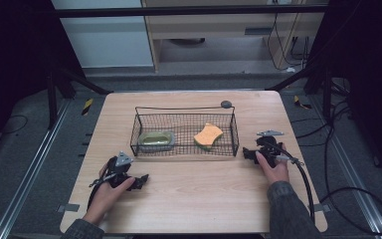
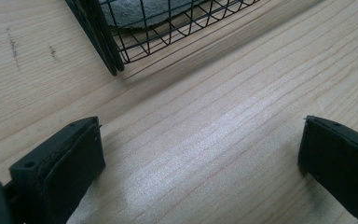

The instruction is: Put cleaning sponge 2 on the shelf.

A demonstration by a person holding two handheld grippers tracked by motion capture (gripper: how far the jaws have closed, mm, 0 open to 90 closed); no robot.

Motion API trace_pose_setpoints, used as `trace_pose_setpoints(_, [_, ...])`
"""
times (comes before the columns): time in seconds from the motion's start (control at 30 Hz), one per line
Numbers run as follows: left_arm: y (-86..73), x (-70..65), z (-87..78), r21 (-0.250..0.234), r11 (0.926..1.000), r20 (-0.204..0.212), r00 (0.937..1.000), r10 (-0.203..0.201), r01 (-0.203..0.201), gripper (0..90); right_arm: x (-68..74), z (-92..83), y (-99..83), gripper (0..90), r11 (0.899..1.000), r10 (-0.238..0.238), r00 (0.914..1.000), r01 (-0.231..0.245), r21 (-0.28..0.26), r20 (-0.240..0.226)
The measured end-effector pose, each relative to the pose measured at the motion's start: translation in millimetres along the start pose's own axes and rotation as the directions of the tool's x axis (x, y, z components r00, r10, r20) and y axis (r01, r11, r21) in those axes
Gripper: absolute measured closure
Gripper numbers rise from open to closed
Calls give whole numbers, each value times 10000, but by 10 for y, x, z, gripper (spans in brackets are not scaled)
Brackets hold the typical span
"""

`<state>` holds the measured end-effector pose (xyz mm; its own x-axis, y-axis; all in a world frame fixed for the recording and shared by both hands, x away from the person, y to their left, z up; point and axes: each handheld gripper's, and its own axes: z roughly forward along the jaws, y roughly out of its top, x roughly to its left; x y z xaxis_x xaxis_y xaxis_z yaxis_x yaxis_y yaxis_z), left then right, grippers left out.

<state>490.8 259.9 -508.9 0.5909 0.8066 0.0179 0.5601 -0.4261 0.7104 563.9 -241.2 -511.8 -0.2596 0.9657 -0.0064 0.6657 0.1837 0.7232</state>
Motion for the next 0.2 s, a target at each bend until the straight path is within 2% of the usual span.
trace_pose_setpoints(0.2, [3,0,2,8,10000,-21,10000,29,-29,0,21,14,15,4,9998,180,9998,-180,14,80])
